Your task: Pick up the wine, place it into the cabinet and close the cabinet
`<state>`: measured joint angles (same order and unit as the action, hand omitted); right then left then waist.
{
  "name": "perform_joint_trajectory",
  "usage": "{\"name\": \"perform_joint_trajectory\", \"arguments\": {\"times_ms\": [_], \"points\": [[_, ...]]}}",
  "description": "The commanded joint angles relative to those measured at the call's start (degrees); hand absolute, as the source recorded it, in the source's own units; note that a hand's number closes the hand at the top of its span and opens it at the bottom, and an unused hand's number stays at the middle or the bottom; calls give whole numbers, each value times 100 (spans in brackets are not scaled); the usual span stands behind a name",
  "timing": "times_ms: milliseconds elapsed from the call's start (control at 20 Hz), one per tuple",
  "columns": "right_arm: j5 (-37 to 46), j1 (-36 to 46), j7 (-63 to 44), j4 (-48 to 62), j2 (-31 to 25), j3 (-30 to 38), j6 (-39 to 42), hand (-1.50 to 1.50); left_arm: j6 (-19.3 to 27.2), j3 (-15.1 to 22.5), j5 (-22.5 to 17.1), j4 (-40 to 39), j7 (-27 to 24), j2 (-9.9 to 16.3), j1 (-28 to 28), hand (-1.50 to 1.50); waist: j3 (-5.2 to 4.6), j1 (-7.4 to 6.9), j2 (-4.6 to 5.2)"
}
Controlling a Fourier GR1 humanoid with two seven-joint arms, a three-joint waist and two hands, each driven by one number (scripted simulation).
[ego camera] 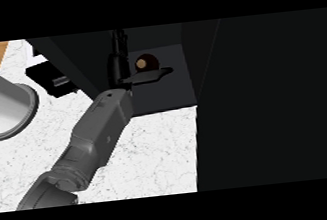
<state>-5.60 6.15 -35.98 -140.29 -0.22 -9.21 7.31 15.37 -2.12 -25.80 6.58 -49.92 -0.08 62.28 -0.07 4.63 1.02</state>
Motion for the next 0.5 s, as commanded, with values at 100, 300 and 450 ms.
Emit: {"name": "perform_joint_trajectory", "arguments": {"times_ms": [100,300,450], "points": [[-139,-4,-226,-216,-22,-12,-37,-150,-389,133,-395,53,-77,8,-513,-150,1,-125,-66],[20,-209,-47,-263,20,-112,-164,-150,-169,477,-758,358,58,8,-541,-150,4,-137,-103],[-394,-283,153,-151,-153,333,131,-150,-134,909,-1005,657,-34,8,-909,-150,8,-112,-93]]}}
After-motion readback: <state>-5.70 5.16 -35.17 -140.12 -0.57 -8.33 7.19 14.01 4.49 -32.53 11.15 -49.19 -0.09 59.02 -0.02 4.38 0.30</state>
